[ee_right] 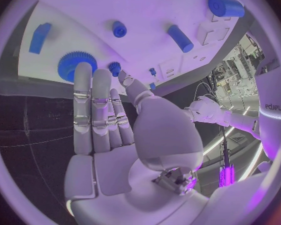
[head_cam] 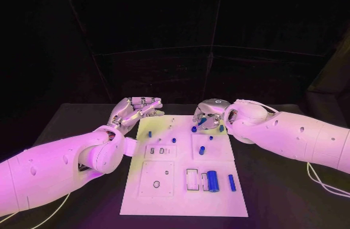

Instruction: Assemble the parts on the task board

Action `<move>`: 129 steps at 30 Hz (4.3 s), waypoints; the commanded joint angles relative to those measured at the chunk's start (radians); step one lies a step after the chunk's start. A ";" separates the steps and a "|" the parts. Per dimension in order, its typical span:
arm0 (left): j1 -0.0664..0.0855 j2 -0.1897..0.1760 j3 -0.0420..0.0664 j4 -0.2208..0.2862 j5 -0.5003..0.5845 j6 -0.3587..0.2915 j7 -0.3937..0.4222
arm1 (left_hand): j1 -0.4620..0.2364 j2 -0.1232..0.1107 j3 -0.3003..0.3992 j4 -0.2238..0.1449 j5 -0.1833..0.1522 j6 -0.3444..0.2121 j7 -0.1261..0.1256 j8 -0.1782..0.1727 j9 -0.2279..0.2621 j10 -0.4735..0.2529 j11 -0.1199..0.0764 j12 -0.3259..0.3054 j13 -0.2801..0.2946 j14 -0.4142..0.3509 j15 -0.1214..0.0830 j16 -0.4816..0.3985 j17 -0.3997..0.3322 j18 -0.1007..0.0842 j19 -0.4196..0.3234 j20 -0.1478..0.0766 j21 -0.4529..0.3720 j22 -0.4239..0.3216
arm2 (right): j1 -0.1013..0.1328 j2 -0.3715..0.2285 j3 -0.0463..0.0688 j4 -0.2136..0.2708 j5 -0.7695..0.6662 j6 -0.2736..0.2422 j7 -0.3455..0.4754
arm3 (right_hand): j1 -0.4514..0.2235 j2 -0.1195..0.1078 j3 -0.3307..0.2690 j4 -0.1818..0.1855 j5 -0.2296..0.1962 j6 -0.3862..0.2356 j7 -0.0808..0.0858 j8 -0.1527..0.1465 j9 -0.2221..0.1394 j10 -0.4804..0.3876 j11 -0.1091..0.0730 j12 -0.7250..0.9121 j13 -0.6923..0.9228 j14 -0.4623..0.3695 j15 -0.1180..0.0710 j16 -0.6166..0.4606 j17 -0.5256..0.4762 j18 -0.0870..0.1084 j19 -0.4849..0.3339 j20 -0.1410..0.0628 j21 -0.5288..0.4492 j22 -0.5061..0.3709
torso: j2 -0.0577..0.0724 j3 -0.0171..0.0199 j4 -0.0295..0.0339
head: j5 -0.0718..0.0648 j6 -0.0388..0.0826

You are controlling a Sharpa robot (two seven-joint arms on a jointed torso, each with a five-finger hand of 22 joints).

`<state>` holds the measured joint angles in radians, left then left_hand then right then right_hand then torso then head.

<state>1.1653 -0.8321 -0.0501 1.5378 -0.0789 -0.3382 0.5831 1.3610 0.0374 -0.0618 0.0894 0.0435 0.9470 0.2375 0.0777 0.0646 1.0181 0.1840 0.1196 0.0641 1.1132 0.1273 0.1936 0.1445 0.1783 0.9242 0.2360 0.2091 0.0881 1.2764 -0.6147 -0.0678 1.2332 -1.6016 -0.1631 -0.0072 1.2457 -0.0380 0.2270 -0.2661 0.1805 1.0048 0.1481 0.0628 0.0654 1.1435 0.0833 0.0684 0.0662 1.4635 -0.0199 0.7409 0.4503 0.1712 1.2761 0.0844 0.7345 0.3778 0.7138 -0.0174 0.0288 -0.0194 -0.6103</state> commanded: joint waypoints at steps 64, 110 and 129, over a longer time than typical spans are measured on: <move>0.005 -0.005 0.001 -0.001 -0.008 0.023 -0.018 | -0.005 0.006 0.000 -0.010 0.005 -0.011 0.005 -0.009 0.000 -0.014 0.000 -0.007 -0.001 -0.003 0.003 -0.003 0.004 0.004 0.002 0.007 -0.005 -0.003 | 0.002 0.048 0.001 -0.016 0.043 -0.196 -0.027 | -0.018 0.034 0.190 0.059 -0.026 0.116 -0.009 0.026 0.010 0.109 -0.019 0.038 0.004 0.030 -0.001 0.527 0.510 -0.041 0.045 0.000 0.435 0.468 | 0.022 -0.0001 0.0061 | 0.012 -0.014; 0.014 -0.001 0.001 0.009 -0.008 0.020 -0.015 | -0.002 0.011 0.003 -0.016 0.005 -0.010 0.004 -0.009 0.001 -0.013 -0.001 -0.006 0.000 0.003 0.002 -0.001 0.007 0.005 0.007 0.006 -0.006 -0.004 | 0.003 0.254 0.002 -0.218 0.042 -0.126 -0.085 | -0.024 0.013 0.213 0.084 -0.045 0.107 -0.003 0.009 0.005 0.098 -0.013 0.017 0.001 0.025 0.004 0.545 0.515 -0.043 0.044 0.003 0.453 0.485 | 0.040 -0.0064 0.0199 | 0.020 -0.013; 0.016 0.001 0.001 0.004 -0.008 0.020 -0.017 | 0.000 0.011 0.003 -0.018 0.005 -0.009 0.004 -0.009 0.001 -0.013 -0.001 -0.006 0.000 0.003 0.002 -0.002 0.007 0.005 0.008 0.006 -0.006 -0.004 | 0.002 0.272 0.002 -0.235 -0.014 -0.111 -0.144 | -0.026 0.005 0.216 0.089 -0.049 0.101 0.000 0.005 0.004 0.092 -0.010 0.012 0.001 0.024 0.006 0.547 0.515 -0.043 0.043 0.005 0.455 0.487 | 0.041 -0.0077 0.0201 | 0.020 -0.017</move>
<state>1.1792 -0.8324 -0.0499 1.5417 -0.0816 -0.3264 0.5609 1.3574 0.0410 -0.0590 0.0756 0.0434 0.9435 0.2409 0.0739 0.0649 1.0112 0.1840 0.1161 0.0645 1.1132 0.1272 0.1937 0.1504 0.1780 0.9278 0.2397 0.2092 0.0846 1.2766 -0.3432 -0.0660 0.9998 -1.5906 -0.2803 -0.1269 1.2194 -0.0201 0.4415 -0.1826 0.1335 1.1078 0.1412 0.0683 0.0689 1.2397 0.0699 0.0867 0.0681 1.4669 -0.0163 1.2846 0.9646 0.1398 1.3155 0.0839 1.1847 0.8644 0.7545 -0.0244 0.0490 0.0004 -0.6270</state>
